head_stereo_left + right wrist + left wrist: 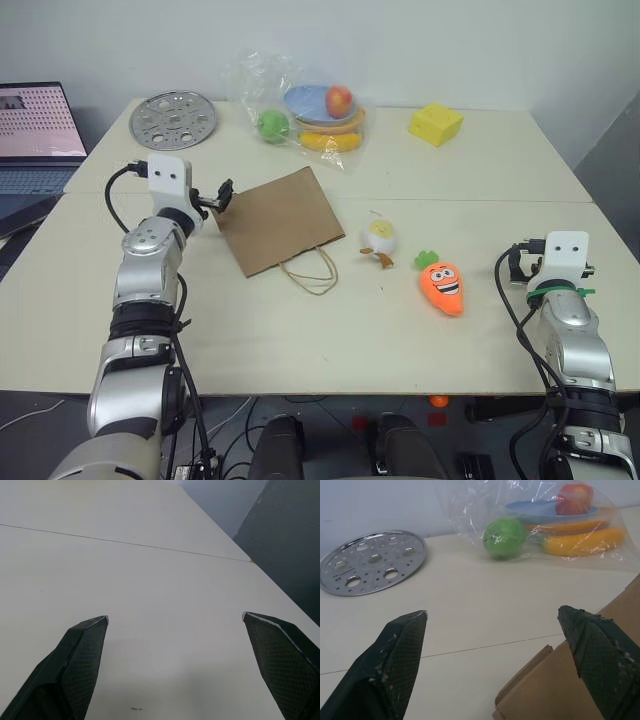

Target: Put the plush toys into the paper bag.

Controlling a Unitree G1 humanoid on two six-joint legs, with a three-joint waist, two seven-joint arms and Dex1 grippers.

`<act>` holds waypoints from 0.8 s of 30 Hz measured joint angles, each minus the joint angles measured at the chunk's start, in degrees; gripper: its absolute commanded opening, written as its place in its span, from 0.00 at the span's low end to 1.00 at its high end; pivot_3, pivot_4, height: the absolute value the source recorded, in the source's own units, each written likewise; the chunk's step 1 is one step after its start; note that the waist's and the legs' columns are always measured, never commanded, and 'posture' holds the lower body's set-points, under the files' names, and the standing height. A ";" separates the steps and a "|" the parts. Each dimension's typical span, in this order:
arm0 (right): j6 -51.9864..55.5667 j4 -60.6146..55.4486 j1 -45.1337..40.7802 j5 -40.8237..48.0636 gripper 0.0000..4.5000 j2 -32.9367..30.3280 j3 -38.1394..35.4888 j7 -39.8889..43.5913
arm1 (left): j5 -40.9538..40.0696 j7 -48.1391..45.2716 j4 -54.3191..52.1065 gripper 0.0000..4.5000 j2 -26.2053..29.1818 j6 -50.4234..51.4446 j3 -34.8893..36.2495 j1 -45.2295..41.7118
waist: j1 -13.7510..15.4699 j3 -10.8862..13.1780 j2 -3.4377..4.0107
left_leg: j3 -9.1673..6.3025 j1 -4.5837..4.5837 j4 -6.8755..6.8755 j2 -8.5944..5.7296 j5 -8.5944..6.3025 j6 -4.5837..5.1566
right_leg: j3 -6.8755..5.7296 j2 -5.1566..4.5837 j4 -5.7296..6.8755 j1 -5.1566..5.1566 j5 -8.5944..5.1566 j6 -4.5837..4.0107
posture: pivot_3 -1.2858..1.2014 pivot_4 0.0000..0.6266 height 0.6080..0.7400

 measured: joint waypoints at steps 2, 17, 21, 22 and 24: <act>-0.16 0.07 -0.38 -0.04 1.00 -0.40 0.00 0.32 | 0.06 0.00 0.00 0.99 0.00 -0.01 -0.01 0.03 | 0.00 0.00 0.00 | 0.00 0.00 0.00 0.00 0.00 0.00 | 0.00 0.00 0.00 0.00 0.00 0.00 | 0.52 0.24 1.00; -0.28 0.26 -1.14 -0.05 1.00 -0.84 -0.15 0.60 | -2.97 -2.40 -2.32 0.99 -0.22 -0.25 1.43 1.47 | 0.00 0.00 0.00 | 0.00 0.00 0.00 0.00 0.00 0.00 | 0.00 0.00 0.01 0.00 0.00 0.00 | 0.52 0.24 1.00; -0.28 0.26 -1.14 -0.03 1.00 -0.87 -0.15 0.60 | -3.09 -2.29 -2.32 0.99 -0.15 -0.23 1.44 1.48 | 0.00 0.00 0.00 | 0.00 0.00 0.00 0.00 0.00 0.00 | 0.00 0.00 0.01 0.00 0.00 0.00 | 0.52 0.24 1.00; -0.27 0.25 -1.14 -0.01 1.00 -0.93 -0.15 0.62 | -3.16 -2.35 -2.36 0.99 -0.15 -0.17 1.44 1.48 | 0.00 0.00 0.00 | 0.00 0.00 0.00 0.01 0.00 0.00 | 0.00 0.00 0.01 0.00 0.00 0.00 | 0.52 0.24 1.00; -0.28 0.25 -1.14 0.56 1.00 -1.22 -0.25 1.43 | -3.79 -3.65 -3.51 0.99 -0.01 0.35 1.46 1.92 | -0.01 0.00 0.00 | 0.00 0.00 0.00 0.01 0.00 0.00 | 0.00 0.00 0.00 0.00 0.00 0.00 | 0.52 0.24 1.00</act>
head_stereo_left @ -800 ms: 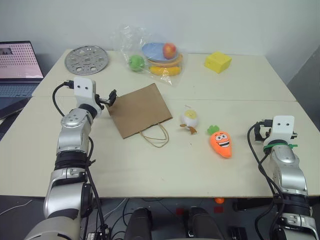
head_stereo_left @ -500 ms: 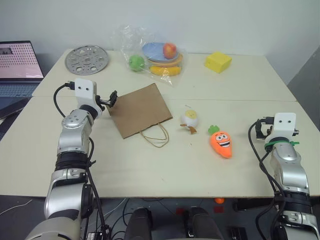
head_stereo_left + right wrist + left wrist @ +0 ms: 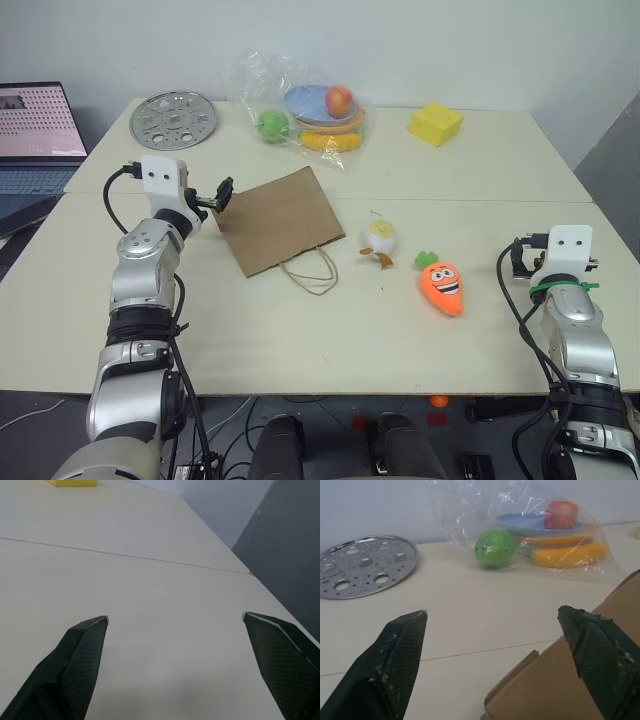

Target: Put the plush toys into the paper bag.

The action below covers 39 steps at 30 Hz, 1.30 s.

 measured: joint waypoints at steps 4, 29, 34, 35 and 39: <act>0.58 -1.52 0.02 4.24 1.00 -0.33 -0.89 4.35 | -2.36 -6.12 -4.99 0.99 2.19 2.49 -0.35 2.33 | -0.10 0.00 0.00 | 0.00 0.00 -0.02 0.02 0.00 0.00 | 0.00 0.01 0.00 0.00 0.00 0.00 | 0.52 0.24 1.00; 27.60 -40.21 6.16 36.57 1.00 -16.94 10.39 36.60 | 4.72 -37.87 -25.44 0.99 11.16 2.41 -25.48 10.76 | 0.17 0.00 0.02 | -0.04 0.00 0.02 0.02 -0.01 0.01 | -0.04 -0.04 -0.03 0.02 -0.23 -0.38 | 0.52 0.24 1.00; 30.14 -41.97 5.11 38.33 1.00 -14.00 10.24 31.75 | 8.85 -33.74 -19.03 0.99 7.09 -1.12 -25.61 8.10 | 0.16 0.00 0.02 | -0.11 -0.02 0.00 0.03 -0.01 0.01 | -0.09 0.01 -0.01 0.01 -0.23 -0.36 | 0.52 0.24 1.00; 30.42 -42.49 5.10 38.38 1.00 -13.94 10.23 31.16 | 9.23 -33.27 -18.32 0.99 6.42 -1.38 -25.61 7.89 | 0.17 0.00 0.02 | -0.11 -0.02 0.00 0.02 -0.01 0.01 | -0.08 0.00 -0.01 0.01 -0.23 -0.36 | 0.52 0.24 1.00; 31.28 -43.61 5.24 39.61 1.00 -13.40 10.18 29.39 | 10.56 -32.46 -16.80 0.91 5.33 -1.95 -25.66 7.56 | 0.13 0.00 0.02 | -0.13 -0.03 0.00 0.03 -0.01 0.02 | -0.10 0.01 -0.01 0.01 -0.23 -0.36 | 0.52 0.24 1.00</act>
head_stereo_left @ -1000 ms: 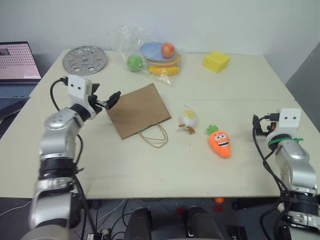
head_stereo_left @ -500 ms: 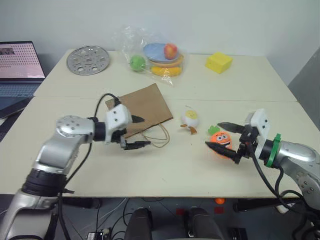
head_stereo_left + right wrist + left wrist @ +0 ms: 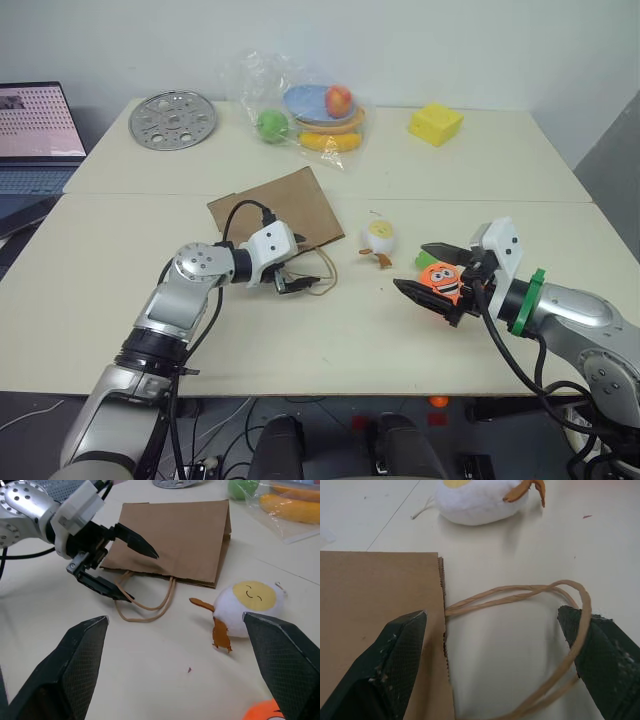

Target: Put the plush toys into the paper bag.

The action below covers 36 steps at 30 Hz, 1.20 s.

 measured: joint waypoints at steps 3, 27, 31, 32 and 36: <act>-0.14 -0.30 1.58 -0.57 1.00 -0.56 -0.03 -0.36 | 1.30 0.40 2.87 0.74 -0.15 -0.89 0.00 -1.51 | 0.02 0.00 0.00 | -0.02 0.00 0.02 0.00 0.00 0.00 | -0.02 0.01 0.01 0.00 0.00 0.00 | 0.52 0.24 1.00; -4.14 5.48 -6.08 -6.20 0.96 4.83 4.60 -3.24 | -14.83 -7.80 4.51 0.00 1.46 17.02 11.58 -15.58 | -0.52 0.00 0.00 | -0.04 0.02 0.03 0.07 0.00 0.01 | 0.01 0.17 0.04 -0.02 -0.01 0.12 | 0.52 0.24 1.00; -5.12 11.10 -13.05 -9.24 0.73 10.76 8.36 -5.96 | -15.89 -10.12 5.68 0.00 2.68 18.28 12.54 -16.99 | -0.36 0.00 0.01 | -0.12 0.02 0.00 0.10 0.01 0.01 | -0.03 0.24 0.10 -0.06 0.03 0.05 | 0.52 0.24 1.00; -5.37 11.90 -13.96 -9.73 0.66 11.60 9.02 -6.23 | -16.10 -10.27 5.97 0.00 2.68 18.42 12.56 -17.07 | -0.29 0.00 0.01 | -0.14 0.01 0.00 0.11 0.01 0.01 | -0.06 0.24 0.10 -0.06 0.03 0.05 | 0.52 0.24 1.00; -9.62 21.56 -22.26 -15.24 0.35 20.25 14.55 -8.06 | -17.69 -11.94 6.80 0.00 2.68 19.35 12.71 -17.45 | -0.27 0.00 0.01 | -0.14 -0.05 0.00 0.11 0.00 0.00 | -0.06 0.25 0.09 -0.10 0.03 0.04 | 0.52 0.24 1.00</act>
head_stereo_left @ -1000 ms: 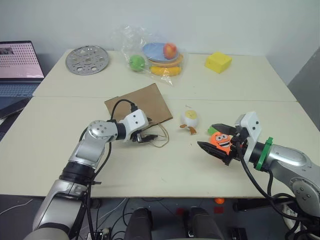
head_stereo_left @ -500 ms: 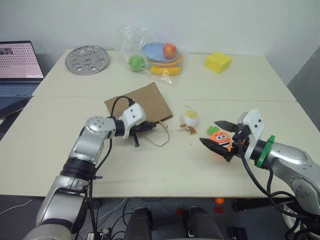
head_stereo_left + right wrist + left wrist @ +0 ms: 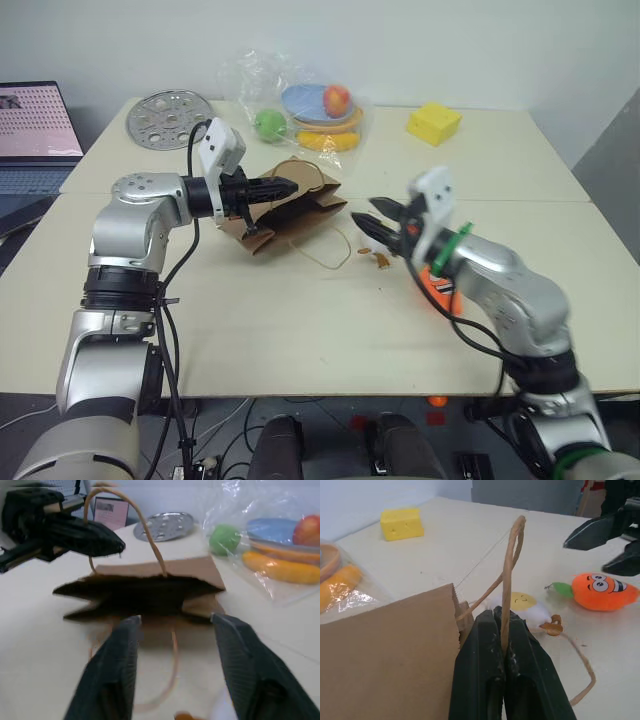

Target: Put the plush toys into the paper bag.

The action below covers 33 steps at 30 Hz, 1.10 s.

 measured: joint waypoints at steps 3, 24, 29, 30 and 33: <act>-3.13 5.43 -2.38 -2.91 0.12 4.07 3.42 0.29 | -1.33 -0.55 -1.29 0.00 -0.13 1.12 0.08 0.02 | 0.16 0.00 0.00 | -0.05 -0.07 -0.01 0.00 0.00 0.00 | -0.05 -0.01 0.00 -0.03 0.00 0.00 | 0.52 0.24 1.00; -22.58 42.81 -7.67 -20.13 0.01 20.05 9.28 0.48 | -7.12 10.42 -9.49 0.00 -2.96 2.94 6.51 1.17 | 0.13 0.00 0.00 | -0.13 -0.07 0.00 0.01 0.00 -0.01 | -0.11 -0.04 0.07 -0.04 0.01 -0.02 | 0.52 0.24 1.00; -21.22 43.01 -5.96 -22.69 0.01 21.81 9.72 -1.78 | -5.92 15.28 -6.60 0.00 -4.25 -1.27 8.00 -2.26 | -0.07 0.00 0.00 | -0.10 -0.07 -0.02 0.00 0.00 -0.02 | -0.08 -0.03 0.07 -0.05 0.02 -0.01 | 0.52 0.24 1.00; -20.85 43.13 -5.89 -23.05 0.01 21.91 9.71 -2.28 | -5.95 15.21 -6.64 0.00 -4.23 -1.47 8.00 -2.37 | -0.08 0.00 0.00 | -0.10 -0.06 -0.03 0.00 0.00 -0.02 | -0.08 -0.03 0.07 -0.05 0.02 -0.01 | 0.52 0.24 1.00; -20.22 43.17 -5.74 -24.26 0.01 22.59 9.68 -3.38 | -6.28 15.63 -6.64 0.00 -4.28 -1.52 8.01 -2.46 | -0.06 0.00 0.00 | -0.13 -0.06 -0.03 0.02 0.00 -0.02 | -0.11 -0.02 0.08 -0.06 0.02 -0.01 | 0.52 0.24 1.00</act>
